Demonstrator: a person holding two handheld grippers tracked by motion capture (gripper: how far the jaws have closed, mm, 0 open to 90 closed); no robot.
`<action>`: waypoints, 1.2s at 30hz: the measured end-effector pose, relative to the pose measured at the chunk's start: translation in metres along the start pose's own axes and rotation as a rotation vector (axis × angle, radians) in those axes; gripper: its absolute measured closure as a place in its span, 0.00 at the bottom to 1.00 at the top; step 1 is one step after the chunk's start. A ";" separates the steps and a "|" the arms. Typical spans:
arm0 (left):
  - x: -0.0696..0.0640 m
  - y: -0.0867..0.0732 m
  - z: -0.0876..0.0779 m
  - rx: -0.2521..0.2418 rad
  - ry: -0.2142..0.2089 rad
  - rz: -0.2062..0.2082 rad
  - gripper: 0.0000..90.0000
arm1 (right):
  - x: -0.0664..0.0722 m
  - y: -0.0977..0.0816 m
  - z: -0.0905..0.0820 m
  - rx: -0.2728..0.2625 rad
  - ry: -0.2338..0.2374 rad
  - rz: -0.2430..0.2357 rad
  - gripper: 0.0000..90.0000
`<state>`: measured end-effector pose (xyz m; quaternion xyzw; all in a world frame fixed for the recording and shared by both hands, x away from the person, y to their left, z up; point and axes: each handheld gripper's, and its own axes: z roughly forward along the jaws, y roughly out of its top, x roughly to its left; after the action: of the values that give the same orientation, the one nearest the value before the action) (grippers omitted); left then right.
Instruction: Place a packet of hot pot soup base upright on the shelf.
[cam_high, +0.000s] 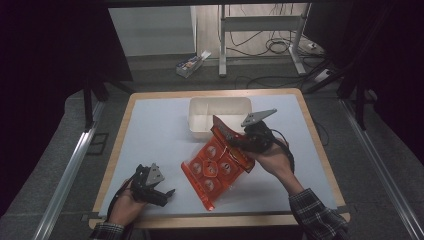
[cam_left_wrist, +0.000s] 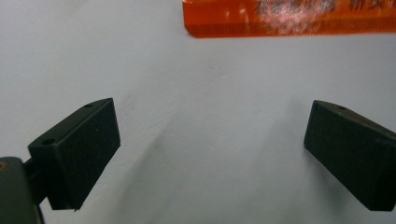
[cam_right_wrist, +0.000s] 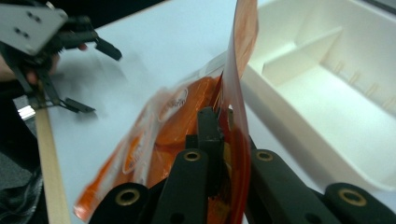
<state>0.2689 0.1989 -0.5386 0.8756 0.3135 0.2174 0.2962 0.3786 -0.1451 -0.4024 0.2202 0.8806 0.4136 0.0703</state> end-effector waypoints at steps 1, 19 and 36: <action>0.000 0.000 0.000 0.000 0.000 0.000 0.04 | 0.000 0.000 0.000 0.000 0.000 0.000 0.98; 0.001 0.000 -0.001 -0.008 0.000 -0.008 0.04 | 0.011 0.061 -0.036 -0.030 0.018 -0.081 0.98; 0.007 0.000 -0.007 -0.071 -0.063 -0.100 0.03 | -0.022 0.089 -0.067 -0.058 -0.082 -0.051 0.98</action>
<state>0.2701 0.2062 -0.5316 0.8542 0.3393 0.1859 0.3474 0.4070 -0.1519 -0.2927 0.2121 0.8701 0.4276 0.1231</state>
